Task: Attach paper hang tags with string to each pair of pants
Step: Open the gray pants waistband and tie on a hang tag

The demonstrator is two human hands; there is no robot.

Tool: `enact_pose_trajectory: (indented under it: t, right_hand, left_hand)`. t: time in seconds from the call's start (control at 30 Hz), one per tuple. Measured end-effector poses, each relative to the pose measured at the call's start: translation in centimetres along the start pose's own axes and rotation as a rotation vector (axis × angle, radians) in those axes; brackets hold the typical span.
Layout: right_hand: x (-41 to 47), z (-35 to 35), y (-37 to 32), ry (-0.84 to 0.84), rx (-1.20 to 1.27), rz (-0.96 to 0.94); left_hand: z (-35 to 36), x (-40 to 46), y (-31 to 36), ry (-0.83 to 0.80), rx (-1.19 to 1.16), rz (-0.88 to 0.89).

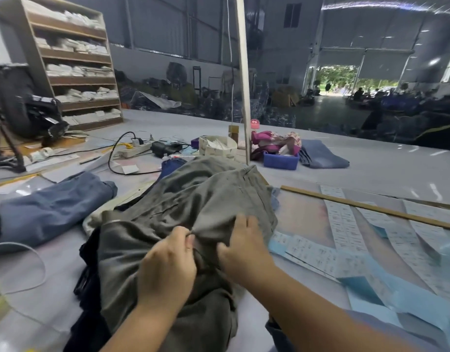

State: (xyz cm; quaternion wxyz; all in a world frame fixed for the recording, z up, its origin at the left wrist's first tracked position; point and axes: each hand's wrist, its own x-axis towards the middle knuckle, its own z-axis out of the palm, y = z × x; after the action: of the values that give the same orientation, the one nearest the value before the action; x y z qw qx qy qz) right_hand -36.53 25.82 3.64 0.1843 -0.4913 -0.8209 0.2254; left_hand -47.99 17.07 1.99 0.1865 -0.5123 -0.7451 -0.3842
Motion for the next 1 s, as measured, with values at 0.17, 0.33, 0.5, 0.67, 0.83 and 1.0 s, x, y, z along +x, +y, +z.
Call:
enact_pose_trajectory:
  t: [0.17,0.33,0.5,0.67,0.83,1.0]
  right_hand:
    - [-0.3,-0.8,0.2,0.098,-0.149,-0.220]
    - [-0.6,-1.4,0.3,-0.003,0.011,0.013]
    - [-0.3,-0.4,1.9,-0.222,0.093,0.185]
    - [0.6,0.6,3.3,-0.079,0.204,0.217]
    - [0.7,1.9,3.9,0.058,0.239,0.215]
    - [1.6,1.1,5.0,0.162,0.536,0.509]
  left_hand:
    - [-0.2,-0.7,2.1,-0.083,-0.244,-0.047]
    - [0.3,2.2,0.3,-0.204,0.118,-0.098]
    - [3.3,3.1,0.5,-0.331,0.328,-0.003]
    - [4.6,4.3,0.0,-0.308,0.415,-0.068]
    - [3.8,4.3,0.8,-0.351,0.302,-0.029]
    - [1.1,2.8,1.8,-0.190,-0.302,-0.136]
